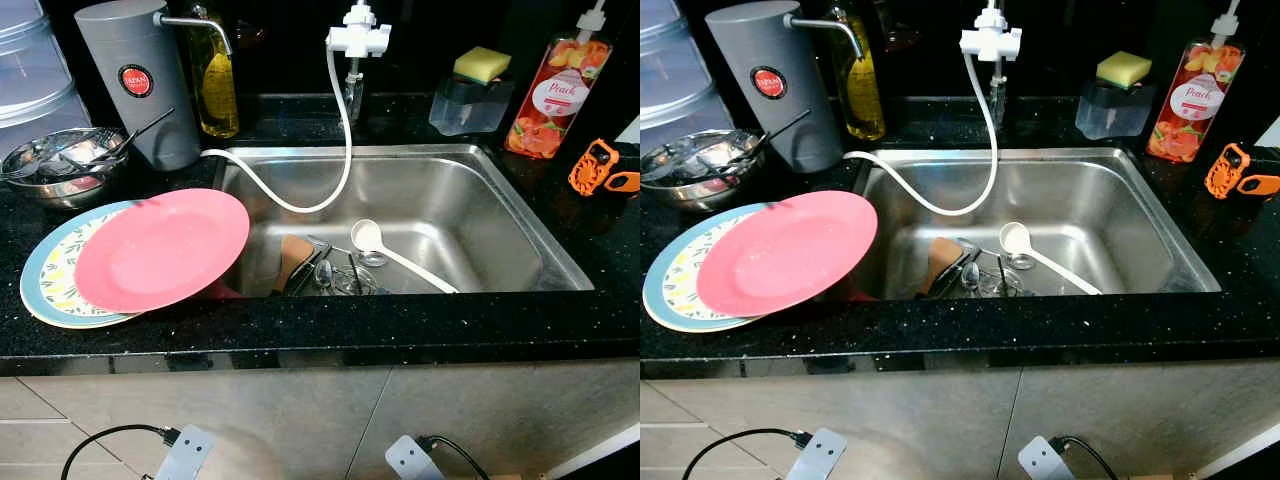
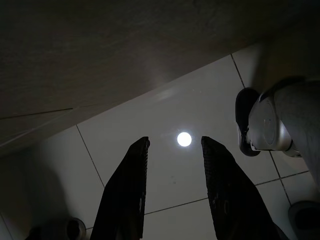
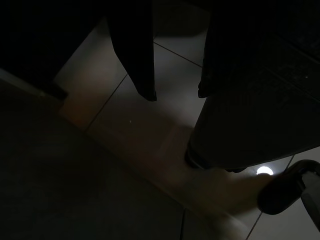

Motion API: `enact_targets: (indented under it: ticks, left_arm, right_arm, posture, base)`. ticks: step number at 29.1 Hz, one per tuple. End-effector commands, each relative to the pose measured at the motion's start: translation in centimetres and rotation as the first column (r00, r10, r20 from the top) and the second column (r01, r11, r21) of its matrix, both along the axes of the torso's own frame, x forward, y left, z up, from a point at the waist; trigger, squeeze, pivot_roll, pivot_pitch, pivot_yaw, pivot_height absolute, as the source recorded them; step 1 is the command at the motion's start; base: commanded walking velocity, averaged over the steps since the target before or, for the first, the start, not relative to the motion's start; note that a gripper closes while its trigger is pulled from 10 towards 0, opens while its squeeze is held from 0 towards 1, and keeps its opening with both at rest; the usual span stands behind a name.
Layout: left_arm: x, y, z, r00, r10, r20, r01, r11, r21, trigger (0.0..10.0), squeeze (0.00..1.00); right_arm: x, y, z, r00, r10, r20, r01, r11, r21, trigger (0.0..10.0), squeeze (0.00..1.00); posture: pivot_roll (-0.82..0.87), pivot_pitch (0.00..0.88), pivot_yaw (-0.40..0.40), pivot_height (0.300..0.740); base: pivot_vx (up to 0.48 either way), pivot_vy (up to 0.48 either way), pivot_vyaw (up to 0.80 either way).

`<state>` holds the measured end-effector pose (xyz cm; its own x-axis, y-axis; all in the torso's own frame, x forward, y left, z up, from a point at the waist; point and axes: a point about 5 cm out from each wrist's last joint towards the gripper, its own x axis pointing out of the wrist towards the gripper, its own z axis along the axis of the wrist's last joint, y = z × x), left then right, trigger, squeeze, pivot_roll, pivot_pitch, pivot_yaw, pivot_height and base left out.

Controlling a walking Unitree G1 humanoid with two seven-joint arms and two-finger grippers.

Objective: Kitchen organization

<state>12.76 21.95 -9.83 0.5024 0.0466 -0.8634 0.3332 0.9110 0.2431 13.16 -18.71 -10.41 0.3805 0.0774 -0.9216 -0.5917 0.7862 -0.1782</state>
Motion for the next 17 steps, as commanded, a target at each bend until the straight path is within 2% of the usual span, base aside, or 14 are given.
enact_targets:
  ticks: [1, 17]
  left_arm:
    - [-0.26, 0.72, 0.08, 1.000, 0.010, -0.005, -0.010, 1.000, 0.011, 10.0, 0.00]
    - [-0.10, -0.25, -0.09, 1.000, -0.004, -0.003, 0.004, 1.000, 0.003, 10.0, 0.00]
  right_arm:
    - [-0.35, 0.19, -0.15, 1.000, 0.005, -0.020, -0.005, 1.000, 0.002, 10.0, 0.00]
    - [-0.32, 0.00, -0.12, 1.000, 0.000, -0.019, 0.000, 1.000, 0.001, 10.0, 0.00]
  posture:
    - [0.15, 0.000, -0.016, 0.740]
    - [0.14, 0.000, -0.009, 0.740]
  base:
    - [0.000, 0.000, 0.00]
    - [0.000, 0.000, 0.00]
